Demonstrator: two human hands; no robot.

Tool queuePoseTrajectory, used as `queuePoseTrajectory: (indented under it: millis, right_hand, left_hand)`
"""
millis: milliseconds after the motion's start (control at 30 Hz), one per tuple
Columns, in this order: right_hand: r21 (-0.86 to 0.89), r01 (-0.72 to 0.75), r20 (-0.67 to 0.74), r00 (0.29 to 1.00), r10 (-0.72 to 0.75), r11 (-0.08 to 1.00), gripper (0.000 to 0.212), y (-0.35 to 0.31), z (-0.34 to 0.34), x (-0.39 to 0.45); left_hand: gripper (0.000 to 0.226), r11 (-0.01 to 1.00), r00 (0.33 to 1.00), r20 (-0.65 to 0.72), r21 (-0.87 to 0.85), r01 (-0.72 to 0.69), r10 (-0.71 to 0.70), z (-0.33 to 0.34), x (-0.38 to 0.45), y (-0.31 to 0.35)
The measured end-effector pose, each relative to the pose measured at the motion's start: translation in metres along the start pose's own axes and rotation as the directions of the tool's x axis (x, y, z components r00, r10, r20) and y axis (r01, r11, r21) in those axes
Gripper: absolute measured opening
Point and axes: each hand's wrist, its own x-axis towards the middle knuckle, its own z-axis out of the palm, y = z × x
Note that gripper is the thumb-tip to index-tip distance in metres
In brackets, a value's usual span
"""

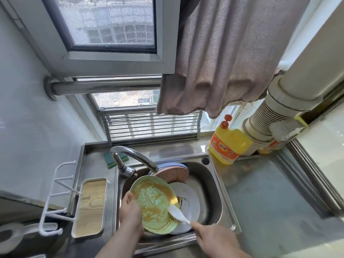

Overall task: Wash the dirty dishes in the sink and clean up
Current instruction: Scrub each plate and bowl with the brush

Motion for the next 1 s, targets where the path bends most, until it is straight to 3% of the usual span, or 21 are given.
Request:
queuePoseTrajectory:
  millis: [100,200,300,367,500,633,767,867,1000]
  right_hand:
    - [-0.165,-0.023,-0.074,0.997,0.011,0.986,0.029,0.001,-0.014,0.028]
    - [-0.216,-0.004,-0.116,0.993,-0.022,0.976,0.040,0.000,-0.036,0.053]
    - [-0.108,-0.001,-0.100,0.995,-0.010,0.994,0.020,0.005,-0.030,0.040]
    - [-0.014,-0.018,-0.076,0.997,0.017,1.000,0.017,0.009,-0.015,0.017]
    - [-0.127,0.003,-0.055,0.998,-0.010,0.992,0.025,0.014,-0.016,0.022]
    - [-0.410,0.221,-0.053,0.963,-0.265,0.885,0.069,-0.005,-0.056,0.051]
    - [-0.678,0.407,0.008,0.837,-0.547,0.613,0.064,-0.028,-0.085,0.064]
    - [-0.720,0.413,0.079,0.847,-0.526,0.557,0.065,-0.017,-0.101,0.068]
    - [-0.671,0.277,0.073,0.948,-0.310,0.688,0.073,0.022,-0.111,0.056]
  left_hand:
    - [0.044,0.998,0.997,0.056,0.034,0.057,-0.059,-0.001,-0.006,-0.017]
    - [0.044,0.987,0.982,0.109,-0.026,0.160,-0.157,0.005,-0.017,-0.015]
    - [0.045,0.992,0.991,0.078,-0.056,0.115,-0.111,0.006,-0.012,0.006]
    - [0.044,0.998,0.996,0.067,-0.025,0.062,-0.060,0.004,-0.006,0.013]
    - [0.033,0.996,0.988,0.143,0.076,0.051,-0.061,-0.006,-0.008,-0.003]
    - [0.038,0.985,0.969,0.239,0.173,0.019,-0.061,-0.002,-0.018,-0.006]
    - [0.035,0.946,0.958,0.281,0.294,-0.135,0.050,0.002,-0.025,0.003]
    - [0.037,0.905,0.938,0.335,0.367,-0.214,0.086,-0.002,-0.017,0.001]
    - [0.032,0.908,0.909,0.407,0.343,-0.242,0.088,-0.008,-0.007,0.008]
